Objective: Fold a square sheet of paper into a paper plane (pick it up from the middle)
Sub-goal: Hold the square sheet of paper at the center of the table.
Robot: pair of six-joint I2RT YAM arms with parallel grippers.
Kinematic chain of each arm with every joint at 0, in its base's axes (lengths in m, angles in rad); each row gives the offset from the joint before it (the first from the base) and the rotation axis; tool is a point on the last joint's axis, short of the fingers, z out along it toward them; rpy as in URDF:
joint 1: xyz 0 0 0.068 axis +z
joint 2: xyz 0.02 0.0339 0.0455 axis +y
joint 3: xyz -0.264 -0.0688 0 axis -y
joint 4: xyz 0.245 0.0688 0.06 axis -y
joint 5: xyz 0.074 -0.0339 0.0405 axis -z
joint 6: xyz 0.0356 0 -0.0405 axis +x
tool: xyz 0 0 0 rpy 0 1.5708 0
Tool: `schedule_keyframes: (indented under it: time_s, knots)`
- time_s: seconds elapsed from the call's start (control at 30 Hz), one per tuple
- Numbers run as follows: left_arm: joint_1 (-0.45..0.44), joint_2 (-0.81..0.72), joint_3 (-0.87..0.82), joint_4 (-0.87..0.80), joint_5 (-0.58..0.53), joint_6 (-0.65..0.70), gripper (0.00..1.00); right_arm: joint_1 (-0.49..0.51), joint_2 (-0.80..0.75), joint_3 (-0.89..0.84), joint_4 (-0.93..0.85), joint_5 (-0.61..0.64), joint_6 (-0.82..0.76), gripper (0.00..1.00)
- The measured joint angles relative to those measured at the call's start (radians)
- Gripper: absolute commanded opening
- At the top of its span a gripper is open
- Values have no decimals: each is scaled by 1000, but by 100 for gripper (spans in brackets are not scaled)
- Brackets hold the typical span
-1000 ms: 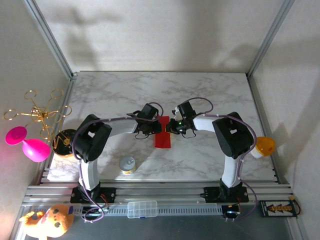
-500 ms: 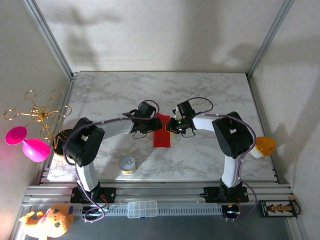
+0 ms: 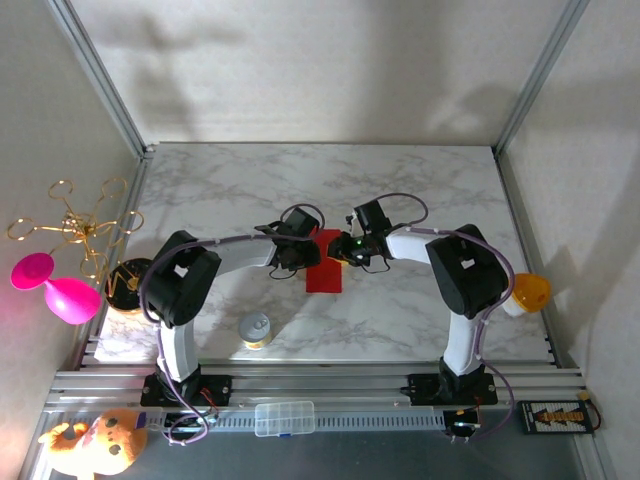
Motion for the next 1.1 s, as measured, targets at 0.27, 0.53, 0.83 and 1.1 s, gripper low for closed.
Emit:
schedule_keyframes:
  time_s: [0.27, 0.53, 0.83, 1.1]
  knots:
    - [-1, 6, 0, -4, -24, -14, 33, -78, -172, -81, 62, 71, 33, 43]
    - [-1, 10, 1, -7, -28, -30, 35, -112, -174, -114, 80, 97, 34, 43]
    - [-2, 21, 15, -22, -28, -21, 37, -112, -142, -119, 89, 85, 34, 43]
    - [-3, 26, 22, -31, -29, 18, 38, -112, -136, -119, 108, 79, 33, 42]
